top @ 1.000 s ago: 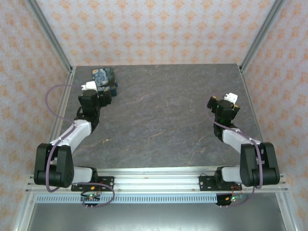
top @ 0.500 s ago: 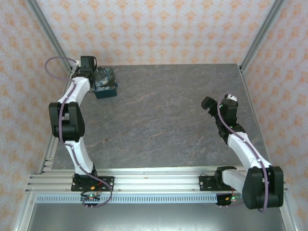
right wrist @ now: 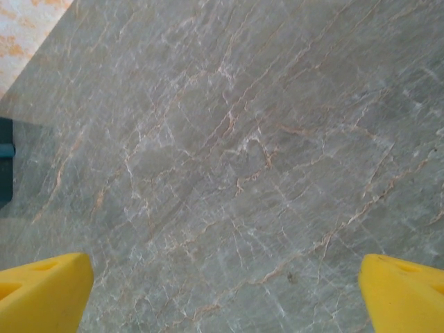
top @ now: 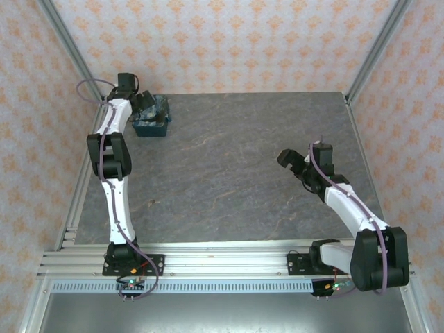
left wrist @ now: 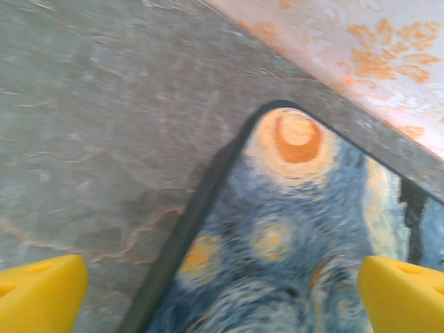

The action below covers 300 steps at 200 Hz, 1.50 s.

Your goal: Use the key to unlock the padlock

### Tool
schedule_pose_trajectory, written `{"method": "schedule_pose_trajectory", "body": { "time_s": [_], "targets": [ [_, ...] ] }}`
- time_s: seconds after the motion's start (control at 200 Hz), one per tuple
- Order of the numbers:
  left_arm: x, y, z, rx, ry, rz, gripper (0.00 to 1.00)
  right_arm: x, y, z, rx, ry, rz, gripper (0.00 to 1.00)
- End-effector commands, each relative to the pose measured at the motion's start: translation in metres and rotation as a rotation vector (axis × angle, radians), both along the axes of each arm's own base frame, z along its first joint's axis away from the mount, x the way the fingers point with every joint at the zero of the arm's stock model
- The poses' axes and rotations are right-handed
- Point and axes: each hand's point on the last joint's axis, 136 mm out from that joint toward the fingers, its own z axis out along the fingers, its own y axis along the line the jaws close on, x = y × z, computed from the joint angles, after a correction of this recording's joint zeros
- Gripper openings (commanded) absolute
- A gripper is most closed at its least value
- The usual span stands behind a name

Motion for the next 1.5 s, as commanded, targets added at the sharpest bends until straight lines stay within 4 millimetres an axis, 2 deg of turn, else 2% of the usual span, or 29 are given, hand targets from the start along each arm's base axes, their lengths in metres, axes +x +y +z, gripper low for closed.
{"method": "schedule_pose_trajectory", "body": {
  "time_s": [0.0,0.135,0.28,0.4,0.52,0.616,0.666,0.721,0.791,0.911,1.006,1.166,1.276,1.381,1.496],
  "targets": [
    [0.018,-0.041,0.001,-0.147,-0.047,-0.116,1.0,-0.004,0.004,0.008,0.0,0.011,0.012,0.98],
    [0.03,-0.104,0.015,-0.233,-0.082,-0.296,1.0,-0.008,0.005,0.006,-0.008,0.02,0.013,0.99],
    [0.016,-0.181,0.024,-0.3,-0.074,-0.508,1.0,-0.009,0.007,0.006,-0.006,0.027,0.001,0.99],
    [-0.012,-0.246,0.024,-0.352,-0.04,-0.666,1.0,-0.005,0.0,0.011,-0.024,0.018,-0.05,0.99],
    [-0.051,-0.312,0.022,-0.371,-0.008,-0.812,1.0,0.006,-0.001,0.023,-0.018,-0.008,-0.072,0.99],
    [-0.081,-0.351,0.025,-0.38,-0.018,-0.875,1.0,0.021,0.008,0.036,0.029,-0.052,-0.054,0.99],
    [-0.095,-0.363,0.027,-0.362,-0.028,-0.878,1.0,0.033,0.014,0.04,0.053,-0.059,-0.043,0.99],
    [-0.104,-0.365,0.033,-0.346,-0.053,-0.845,1.0,0.049,0.022,0.047,0.08,-0.067,-0.021,0.99],
    [-0.108,-0.352,0.038,-0.342,-0.097,-0.753,1.0,0.071,0.033,0.051,0.1,-0.053,0.018,0.99],
    [-0.099,-0.313,0.043,-0.322,-0.137,-0.569,1.0,0.11,0.046,0.051,0.125,-0.03,0.05,0.99],
    [-0.085,-0.295,0.038,-0.333,-0.121,-0.471,1.0,0.14,0.052,0.046,0.132,-0.013,0.058,0.96],
    [-0.059,-0.298,0.03,-0.349,-0.082,-0.441,1.0,0.185,0.062,0.021,0.137,0.055,0.071,0.92],
    [-0.045,-0.301,0.027,-0.364,-0.08,-0.423,1.0,0.206,0.07,0.004,0.141,0.089,0.076,0.91],
    [-0.038,-0.303,0.021,-0.372,-0.073,-0.413,1.0,0.217,0.085,-0.008,0.125,0.121,0.112,0.89],
    [-0.03,-0.302,0.02,-0.378,-0.071,-0.4,1.0,0.214,0.112,-0.008,0.116,0.132,0.183,0.86]
  ]
}}
